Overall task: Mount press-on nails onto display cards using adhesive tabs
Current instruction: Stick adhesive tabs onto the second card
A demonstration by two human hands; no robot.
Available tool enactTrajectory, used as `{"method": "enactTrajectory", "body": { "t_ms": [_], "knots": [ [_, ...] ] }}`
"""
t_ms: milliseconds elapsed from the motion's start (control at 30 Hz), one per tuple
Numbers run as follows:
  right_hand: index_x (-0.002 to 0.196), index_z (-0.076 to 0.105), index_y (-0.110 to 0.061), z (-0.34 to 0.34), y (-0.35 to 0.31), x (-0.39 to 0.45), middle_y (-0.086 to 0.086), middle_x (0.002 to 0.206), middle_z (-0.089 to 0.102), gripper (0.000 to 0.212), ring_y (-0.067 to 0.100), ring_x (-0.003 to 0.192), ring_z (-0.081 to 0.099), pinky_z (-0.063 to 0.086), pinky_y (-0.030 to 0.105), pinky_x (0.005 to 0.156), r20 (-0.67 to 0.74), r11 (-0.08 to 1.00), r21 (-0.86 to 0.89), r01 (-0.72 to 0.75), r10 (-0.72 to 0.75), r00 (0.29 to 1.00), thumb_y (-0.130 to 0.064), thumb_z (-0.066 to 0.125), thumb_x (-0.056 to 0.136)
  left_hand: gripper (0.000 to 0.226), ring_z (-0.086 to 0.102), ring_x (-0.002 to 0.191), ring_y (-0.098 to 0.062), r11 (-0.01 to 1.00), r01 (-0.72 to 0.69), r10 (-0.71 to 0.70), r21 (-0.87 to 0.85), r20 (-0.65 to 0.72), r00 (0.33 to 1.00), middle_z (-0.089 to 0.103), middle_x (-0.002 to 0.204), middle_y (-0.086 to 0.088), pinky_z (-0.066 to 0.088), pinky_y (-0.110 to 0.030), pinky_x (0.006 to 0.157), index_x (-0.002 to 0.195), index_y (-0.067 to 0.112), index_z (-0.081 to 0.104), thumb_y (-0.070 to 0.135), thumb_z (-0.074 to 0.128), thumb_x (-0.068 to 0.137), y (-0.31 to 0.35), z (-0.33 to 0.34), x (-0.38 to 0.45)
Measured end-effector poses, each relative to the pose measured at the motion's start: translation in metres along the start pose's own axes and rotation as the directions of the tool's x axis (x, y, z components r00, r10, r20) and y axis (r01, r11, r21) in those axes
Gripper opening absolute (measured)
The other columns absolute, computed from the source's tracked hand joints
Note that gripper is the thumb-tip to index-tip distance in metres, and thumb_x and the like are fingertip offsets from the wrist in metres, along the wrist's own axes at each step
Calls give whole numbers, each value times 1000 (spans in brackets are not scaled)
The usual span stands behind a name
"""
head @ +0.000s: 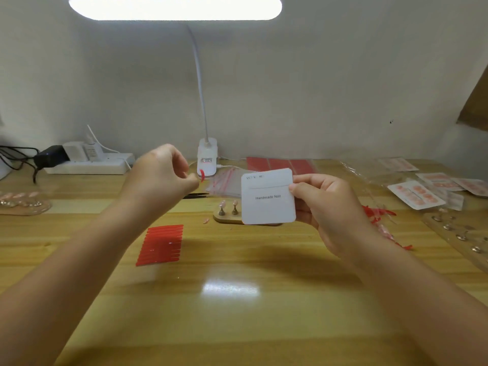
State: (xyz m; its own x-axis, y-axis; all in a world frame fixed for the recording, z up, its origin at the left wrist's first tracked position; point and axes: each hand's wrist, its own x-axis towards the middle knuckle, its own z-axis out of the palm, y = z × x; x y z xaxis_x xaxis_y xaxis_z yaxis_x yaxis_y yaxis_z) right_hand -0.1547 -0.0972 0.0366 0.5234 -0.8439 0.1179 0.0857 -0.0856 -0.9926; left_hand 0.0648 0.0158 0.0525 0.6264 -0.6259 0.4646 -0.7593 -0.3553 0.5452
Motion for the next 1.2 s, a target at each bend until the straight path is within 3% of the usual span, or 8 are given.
{"method": "enactTrajectory", "body": {
  "t_ms": [167, 333, 467, 533, 633, 700, 1100, 1200],
  "knots": [
    [82, 69, -7, 2, 22, 3, 4, 84, 76, 18, 18, 77, 74, 60, 36, 62, 40, 987, -126, -97, 102, 994, 0, 55, 89, 13, 58, 75, -8, 995, 27, -43, 98, 168, 985, 62, 74, 10, 42, -27, 61, 75, 27, 58, 21, 70, 76, -18, 27, -1],
    [79, 69, -9, 7, 33, 2, 3, 82, 76, 19, 18, 78, 74, 61, 42, 71, 63, 965, -204, -165, 181, 982, -1, 55, 88, 15, 57, 72, -6, 998, 50, -46, -23, 159, 986, 63, 72, 11, 43, -27, 62, 70, 26, 61, 22, 72, 80, -24, 37, -2],
    [76, 72, -8, 11, 38, -1, 4, 77, 74, 23, 17, 62, 71, 56, 29, 50, 83, 896, -405, -185, 237, 968, -8, 52, 88, 16, 58, 67, -7, 971, 65, -38, -228, 122, 992, 66, 72, 8, 42, -27, 60, 73, 25, 65, 31, 77, 80, -14, 39, -7],
    [74, 69, -2, 11, 41, -2, 9, 67, 68, 26, 19, 51, 58, 42, 26, 43, 78, 773, -630, -79, 164, 983, -16, 51, 86, 17, 59, 66, -8, 952, 62, -26, -299, 123, 992, 66, 71, 7, 46, -26, 60, 74, 24, 66, 34, 77, 79, -6, 39, -12],
    [52, 43, -12, 9, 47, -3, 4, 49, 37, 37, 15, 47, 29, 23, 28, 46, 117, 539, -831, 135, -67, 991, -22, 49, 87, 17, 59, 62, -5, 925, 41, 8, -378, 128, 992, 66, 68, 5, 51, -24, 60, 75, 22, 67, 36, 78, 78, 7, 39, -20],
    [54, 39, -16, 7, 50, -5, -3, 50, 37, 39, 14, 47, 31, 22, 28, 45, 147, 452, -867, 211, -173, 974, -26, 47, 91, 17, 58, 57, -1, 906, 16, 46, -424, 136, 990, 68, 65, 6, 50, -18, 56, 75, 22, 68, 34, 79, 76, 17, 40, -25],
    [58, 38, -18, 6, 62, -1, -5, 56, 39, 35, 13, 51, 37, 23, 26, 46, 207, 337, -893, 299, -282, 937, -28, 44, 91, 23, 52, 45, 6, 864, -16, 221, -503, 349, 911, 60, 49, 21, 39, -11, 44, 71, 15, 67, 32, 83, 74, 138, 100, -2],
    [53, 31, -17, 3, 61, -2, -3, 50, 33, 38, 15, 46, 32, 18, 27, 45, 184, 376, -881, 289, -290, 939, -21, 49, 86, 21, 59, 58, -11, 887, -10, 247, -462, 455, 856, 65, 64, 5, 51, -27, 59, 76, 15, 67, 31, 81, 77, 162, 130, -2]
  ]
}}
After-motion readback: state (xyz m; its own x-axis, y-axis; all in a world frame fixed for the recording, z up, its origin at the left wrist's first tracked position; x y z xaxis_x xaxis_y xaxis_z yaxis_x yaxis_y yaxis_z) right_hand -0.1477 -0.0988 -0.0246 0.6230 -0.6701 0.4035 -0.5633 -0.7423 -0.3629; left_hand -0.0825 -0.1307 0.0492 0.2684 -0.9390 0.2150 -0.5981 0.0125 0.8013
